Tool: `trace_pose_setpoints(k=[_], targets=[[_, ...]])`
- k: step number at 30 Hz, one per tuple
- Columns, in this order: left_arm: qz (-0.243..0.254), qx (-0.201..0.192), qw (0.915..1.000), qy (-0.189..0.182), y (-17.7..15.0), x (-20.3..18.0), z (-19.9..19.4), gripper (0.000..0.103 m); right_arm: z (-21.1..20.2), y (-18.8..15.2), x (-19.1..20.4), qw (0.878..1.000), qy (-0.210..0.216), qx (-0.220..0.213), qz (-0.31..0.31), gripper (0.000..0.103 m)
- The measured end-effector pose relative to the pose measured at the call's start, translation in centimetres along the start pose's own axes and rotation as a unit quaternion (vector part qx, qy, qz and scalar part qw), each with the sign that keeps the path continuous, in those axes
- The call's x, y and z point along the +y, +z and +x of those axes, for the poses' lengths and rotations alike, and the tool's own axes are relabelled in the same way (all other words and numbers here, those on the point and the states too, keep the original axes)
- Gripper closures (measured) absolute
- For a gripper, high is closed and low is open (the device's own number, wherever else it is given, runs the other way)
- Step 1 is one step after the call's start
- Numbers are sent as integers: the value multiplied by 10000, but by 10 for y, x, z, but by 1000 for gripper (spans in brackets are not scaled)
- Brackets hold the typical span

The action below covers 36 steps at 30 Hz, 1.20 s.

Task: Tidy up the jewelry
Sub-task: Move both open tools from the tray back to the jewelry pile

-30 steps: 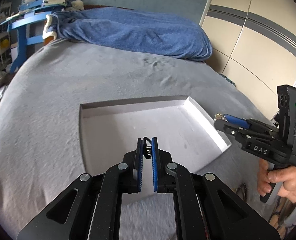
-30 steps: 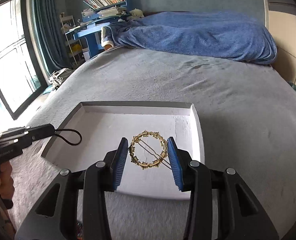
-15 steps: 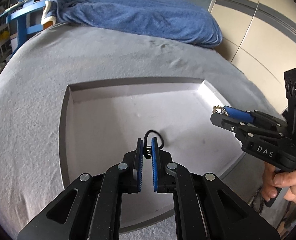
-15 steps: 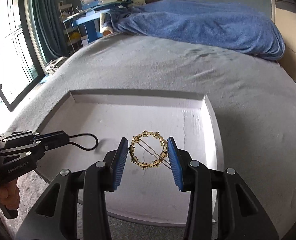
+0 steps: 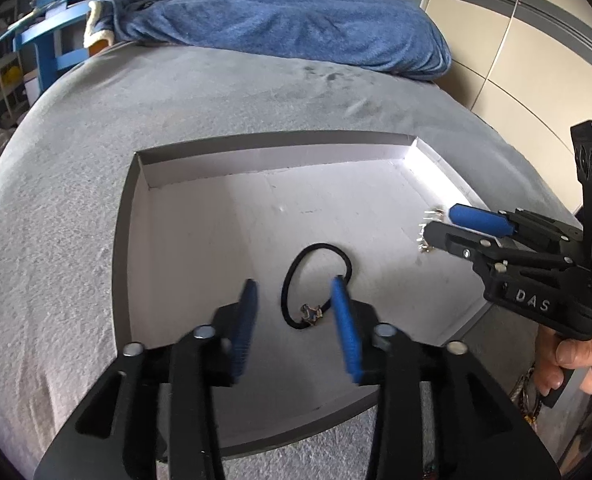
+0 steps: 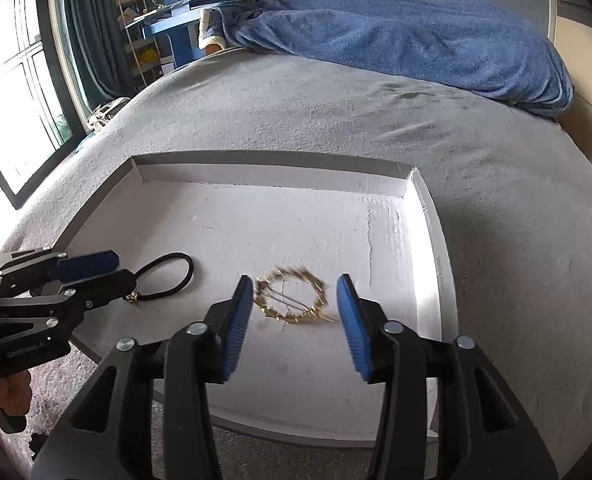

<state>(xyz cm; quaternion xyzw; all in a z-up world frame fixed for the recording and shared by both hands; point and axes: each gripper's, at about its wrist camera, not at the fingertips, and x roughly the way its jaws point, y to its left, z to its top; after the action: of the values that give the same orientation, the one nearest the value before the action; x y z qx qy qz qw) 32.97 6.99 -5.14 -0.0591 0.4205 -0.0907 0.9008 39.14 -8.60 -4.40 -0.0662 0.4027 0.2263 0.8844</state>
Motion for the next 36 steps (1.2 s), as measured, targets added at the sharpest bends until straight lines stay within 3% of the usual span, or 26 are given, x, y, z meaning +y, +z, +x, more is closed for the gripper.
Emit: trace_pose_setpoints(k=[4,5,6,13,21,29,36], targets=[[85,-88,9999,-18,-1,-3,-5,42,-5,1,3,9999,1,-107,-59,41],[127,-141,9998,40,-1,-5,-8,30,-6,1,4,9999,4,-139,-66,38],[163,-243,9995,120,-2,-7,-12,24,-9,0,4,9998,12,-172,-71,37],[37,-456,9986,256,-5,0,-32,22,-32,-5,0,9989,-83,-459,45,32],[-89,-708,9957,589,-15,7,-65,11,-63,-18,-10,9973,-199,-648,272,24],[-362,-620,9959,548,-44,9,-91,10,-92,-44,-13,9957,-171,-705,572,21],[-215,-495,9970,559,-73,-5,-106,10,-116,-70,-10,9952,-159,-716,646,19]])
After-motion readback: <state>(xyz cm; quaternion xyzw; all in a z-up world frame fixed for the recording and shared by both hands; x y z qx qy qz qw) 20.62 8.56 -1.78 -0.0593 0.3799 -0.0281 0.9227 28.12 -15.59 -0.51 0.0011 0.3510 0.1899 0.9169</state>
